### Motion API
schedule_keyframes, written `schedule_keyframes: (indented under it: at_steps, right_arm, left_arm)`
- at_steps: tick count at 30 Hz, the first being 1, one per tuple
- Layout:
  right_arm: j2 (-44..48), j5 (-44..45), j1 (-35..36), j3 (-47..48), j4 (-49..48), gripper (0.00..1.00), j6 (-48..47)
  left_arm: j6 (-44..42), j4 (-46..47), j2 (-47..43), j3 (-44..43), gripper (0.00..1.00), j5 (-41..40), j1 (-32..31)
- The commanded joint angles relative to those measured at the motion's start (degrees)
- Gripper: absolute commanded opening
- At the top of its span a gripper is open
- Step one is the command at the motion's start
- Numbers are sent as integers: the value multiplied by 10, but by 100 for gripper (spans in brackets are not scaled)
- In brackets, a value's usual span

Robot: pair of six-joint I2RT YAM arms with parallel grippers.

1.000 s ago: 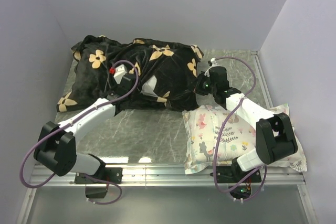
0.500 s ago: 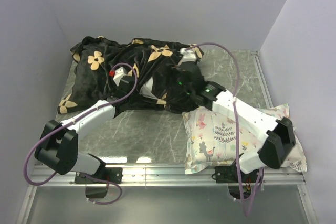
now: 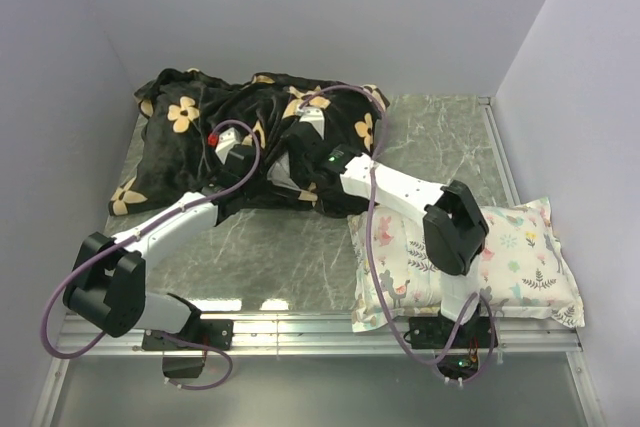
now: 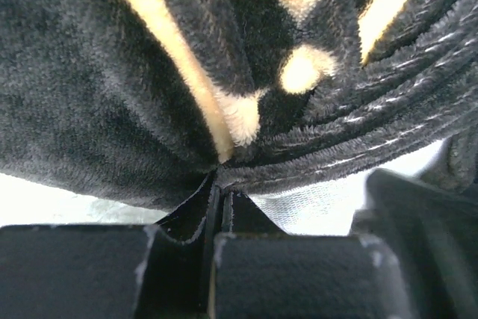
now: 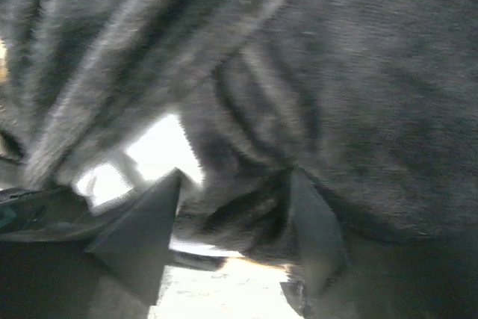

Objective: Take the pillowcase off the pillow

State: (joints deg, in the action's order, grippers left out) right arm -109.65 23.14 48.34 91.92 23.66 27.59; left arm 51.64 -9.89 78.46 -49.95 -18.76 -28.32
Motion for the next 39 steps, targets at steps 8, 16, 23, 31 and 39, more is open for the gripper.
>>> schedule_keyframes:
  at_steps: [8, 16, 23, 31, 39]
  right_arm:
    - [179, 12, -126, -166, 3, 0, 9]
    - [254, -106, -336, -290, -66, 0, 26]
    - [172, -252, -313, -342, -166, 0, 61]
    - [115, -326, -279, -353, -223, 0, 58]
    - [124, -318, -256, -354, -220, 0, 51]
  left_arm:
    - [-9, -35, -37, -8, 0, 2, 85]
    - [-14, -26, -105, 49, 0, 59, 214]
    - [-46, -6, -67, 41, 1, 100, 177]
    - [-101, -90, -9, -85, 6, 25, 60]
    - [-123, -139, 9, -167, 32, -7, 15]
